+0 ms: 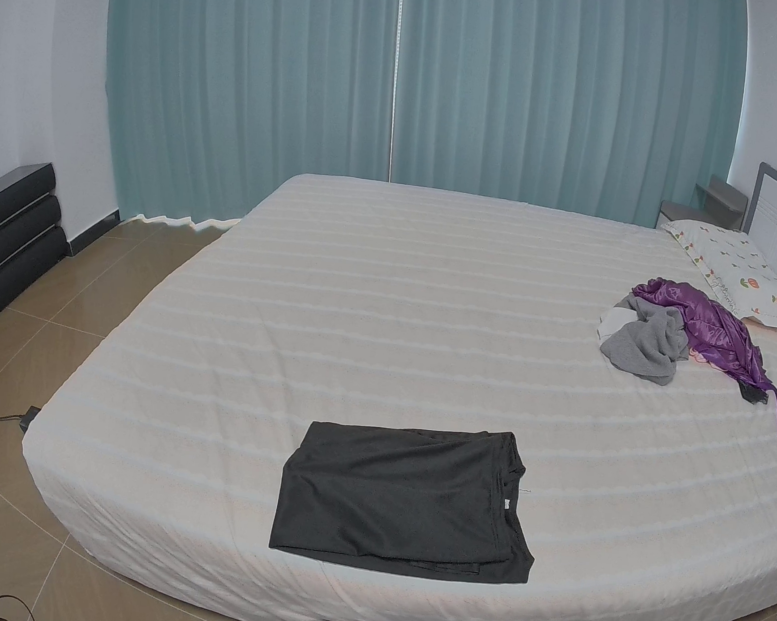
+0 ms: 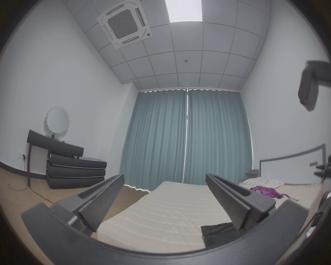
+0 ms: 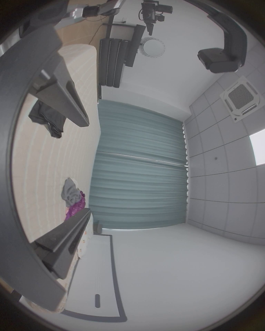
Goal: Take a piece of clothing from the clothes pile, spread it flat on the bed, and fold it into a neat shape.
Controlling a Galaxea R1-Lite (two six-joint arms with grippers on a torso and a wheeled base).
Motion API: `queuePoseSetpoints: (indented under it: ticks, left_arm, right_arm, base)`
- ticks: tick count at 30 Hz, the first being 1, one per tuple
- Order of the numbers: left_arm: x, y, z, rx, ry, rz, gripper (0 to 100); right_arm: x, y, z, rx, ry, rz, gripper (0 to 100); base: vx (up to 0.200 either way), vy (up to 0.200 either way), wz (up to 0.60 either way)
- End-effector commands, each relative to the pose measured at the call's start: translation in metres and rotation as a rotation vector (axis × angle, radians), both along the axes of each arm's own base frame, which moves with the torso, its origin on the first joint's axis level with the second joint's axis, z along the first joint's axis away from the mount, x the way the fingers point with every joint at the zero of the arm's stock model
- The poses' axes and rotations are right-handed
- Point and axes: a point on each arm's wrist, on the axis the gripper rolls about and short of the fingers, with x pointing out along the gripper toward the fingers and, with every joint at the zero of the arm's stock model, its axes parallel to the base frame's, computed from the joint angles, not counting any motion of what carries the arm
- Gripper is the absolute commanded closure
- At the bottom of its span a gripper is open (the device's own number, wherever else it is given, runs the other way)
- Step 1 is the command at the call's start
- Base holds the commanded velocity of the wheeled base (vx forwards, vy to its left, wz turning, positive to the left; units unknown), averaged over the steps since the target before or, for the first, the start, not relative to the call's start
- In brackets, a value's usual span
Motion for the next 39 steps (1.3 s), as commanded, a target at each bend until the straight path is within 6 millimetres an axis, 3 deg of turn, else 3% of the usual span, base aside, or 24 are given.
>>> queuePoseSetpoints:
  ticks: [1, 7, 14, 19, 27, 34, 39]
  left_arm:
    - [0.012, -0.002, -0.05, 0.108, 0.019, 0.013, 0]
    - [0.016, -0.004, -0.06, 0.162, 0.067, -0.04, 0]
    - [0.021, -0.004, -0.083, 0.155, 0.295, -0.091, 0]
    - [0.021, -0.006, -0.084, 0.11, 0.295, -0.188, 0]
    - [0.02, -0.009, -0.084, 0.1, 0.3, -0.318, 0]
    - [0.021, -0.005, -0.087, 0.118, 0.326, -0.143, 0]
    - [0.021, -0.005, -0.092, 0.123, 0.374, -0.131, 0]
  right_arm:
    - [0.004, 0.0, -0.024, -0.042, 0.005, -0.032, 0]
    - [0.007, 0.0, -0.041, -0.036, 0.172, -0.033, 0]
    - [0.007, 0.0, -0.041, 0.02, 0.177, -0.031, 0]
    - [0.007, -0.002, -0.047, 0.128, 0.251, -0.076, 0]
    - [0.007, -0.001, -0.048, 0.126, 0.254, -0.058, 0]
    - [0.007, -0.001, -0.048, 0.132, 0.251, -0.054, 0]
    - [0.007, -0.001, -0.048, 0.133, 0.25, -0.054, 0]
  base:
    - [0.0, 0.0, 0.0]
    - [0.0, 0.0, 0.0]
    - [0.0, 0.0, 0.0]
    - [0.0, 0.0, 0.0]
    - [0.0, 0.0, 0.0]
    - [0.0, 0.0, 0.0]
    - [0.0, 0.0, 0.0]
